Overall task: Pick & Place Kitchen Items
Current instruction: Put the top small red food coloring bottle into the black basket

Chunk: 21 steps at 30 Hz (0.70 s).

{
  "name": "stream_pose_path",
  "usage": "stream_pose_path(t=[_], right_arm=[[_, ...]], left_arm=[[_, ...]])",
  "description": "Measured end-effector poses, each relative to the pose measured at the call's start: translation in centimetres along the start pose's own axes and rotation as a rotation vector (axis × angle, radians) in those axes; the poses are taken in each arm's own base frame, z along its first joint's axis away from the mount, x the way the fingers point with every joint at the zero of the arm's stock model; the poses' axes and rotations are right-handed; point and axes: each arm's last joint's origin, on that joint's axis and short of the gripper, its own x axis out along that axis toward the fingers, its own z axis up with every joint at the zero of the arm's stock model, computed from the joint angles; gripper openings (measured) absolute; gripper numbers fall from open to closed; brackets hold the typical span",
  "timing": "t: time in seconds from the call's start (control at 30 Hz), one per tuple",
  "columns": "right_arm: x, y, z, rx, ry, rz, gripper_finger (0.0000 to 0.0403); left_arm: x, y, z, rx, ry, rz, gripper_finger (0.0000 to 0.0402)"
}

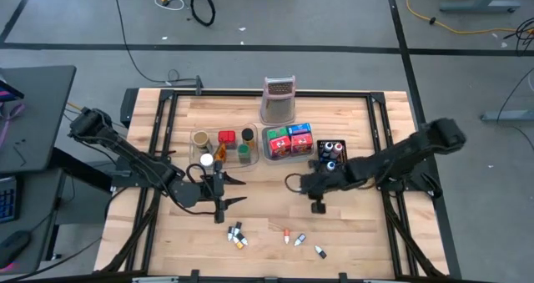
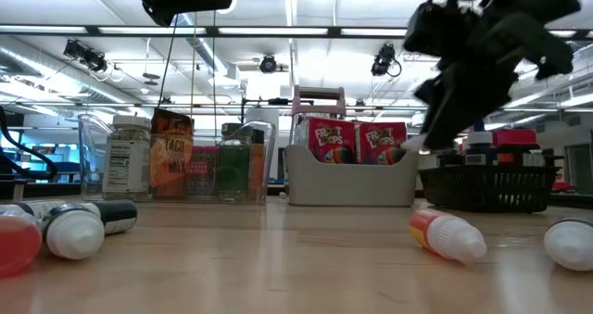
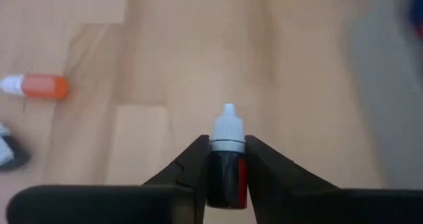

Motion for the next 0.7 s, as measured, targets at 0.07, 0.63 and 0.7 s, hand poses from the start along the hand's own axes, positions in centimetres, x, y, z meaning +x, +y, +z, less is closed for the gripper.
stream_pose_path(t=[0.07,0.63,0.7], right_arm=[[-1.9,-0.5,-0.3,0.039,0.016,-0.036,0.0081],[-12.4,-3.5,-4.9,0.289,0.063,-0.347,0.0091],[-12.5,-3.7,-5.1,0.301,0.071,-0.394,0.0094]], left_arm=[[0.0,0.0,0.0,0.000,-0.001,0.000,0.0210],[0.0,0.0,0.0,-0.001,-0.001,0.000,0.0210],[0.0,0.0,0.0,0.000,0.000,0.000,0.0210]])
